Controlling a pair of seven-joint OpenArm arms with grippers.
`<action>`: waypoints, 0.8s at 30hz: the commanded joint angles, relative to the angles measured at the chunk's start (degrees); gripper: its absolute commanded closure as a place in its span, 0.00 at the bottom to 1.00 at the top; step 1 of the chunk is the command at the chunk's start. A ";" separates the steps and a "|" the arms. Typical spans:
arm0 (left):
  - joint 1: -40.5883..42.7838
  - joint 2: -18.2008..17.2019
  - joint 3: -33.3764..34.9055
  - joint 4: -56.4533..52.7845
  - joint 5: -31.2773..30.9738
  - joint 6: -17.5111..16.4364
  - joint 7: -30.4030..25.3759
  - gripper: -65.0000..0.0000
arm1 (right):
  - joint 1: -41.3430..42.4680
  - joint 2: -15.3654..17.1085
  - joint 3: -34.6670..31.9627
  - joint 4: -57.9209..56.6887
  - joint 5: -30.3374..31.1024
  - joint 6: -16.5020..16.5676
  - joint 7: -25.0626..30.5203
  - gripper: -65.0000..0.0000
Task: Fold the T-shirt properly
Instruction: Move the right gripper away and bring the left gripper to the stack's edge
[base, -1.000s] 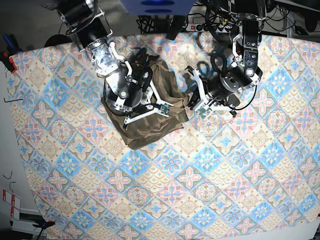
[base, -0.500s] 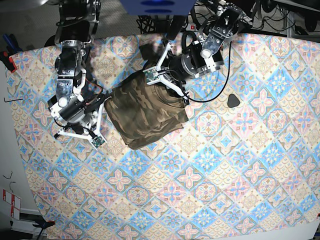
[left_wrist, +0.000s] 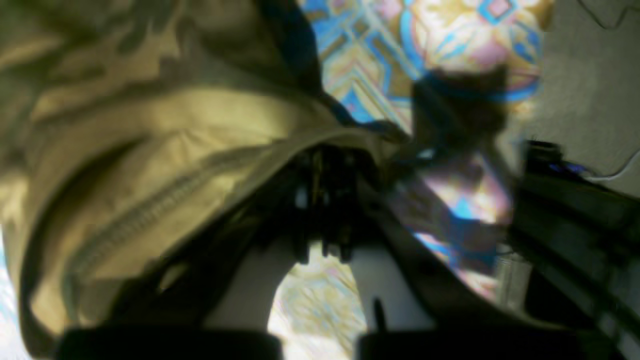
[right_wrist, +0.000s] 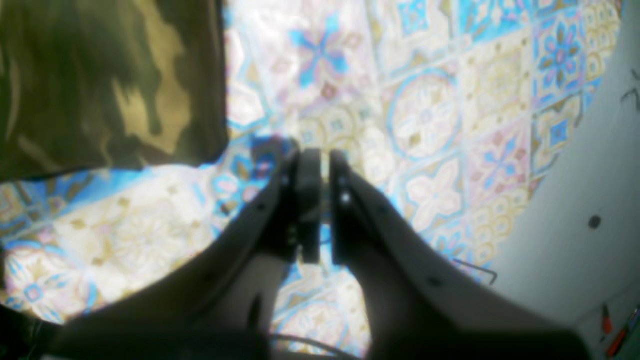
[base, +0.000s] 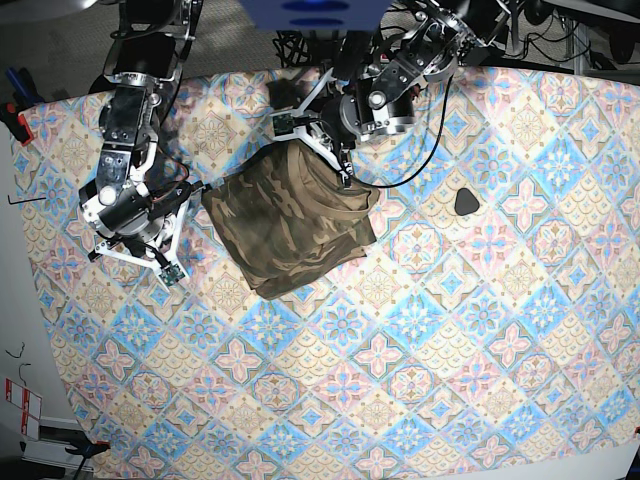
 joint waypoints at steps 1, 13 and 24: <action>-0.85 0.86 -0.06 -0.94 -0.11 0.34 -0.43 1.00 | 0.76 0.25 0.06 1.01 -0.18 -0.05 0.36 0.96; -2.08 2.35 -18.08 -5.25 0.42 0.34 -0.78 1.00 | 0.14 1.30 0.50 1.01 -0.18 -0.05 0.45 0.96; -11.31 6.05 -21.42 -15.62 -0.02 0.34 -3.68 1.00 | -3.37 1.48 -0.12 1.01 -0.27 -0.05 0.45 0.96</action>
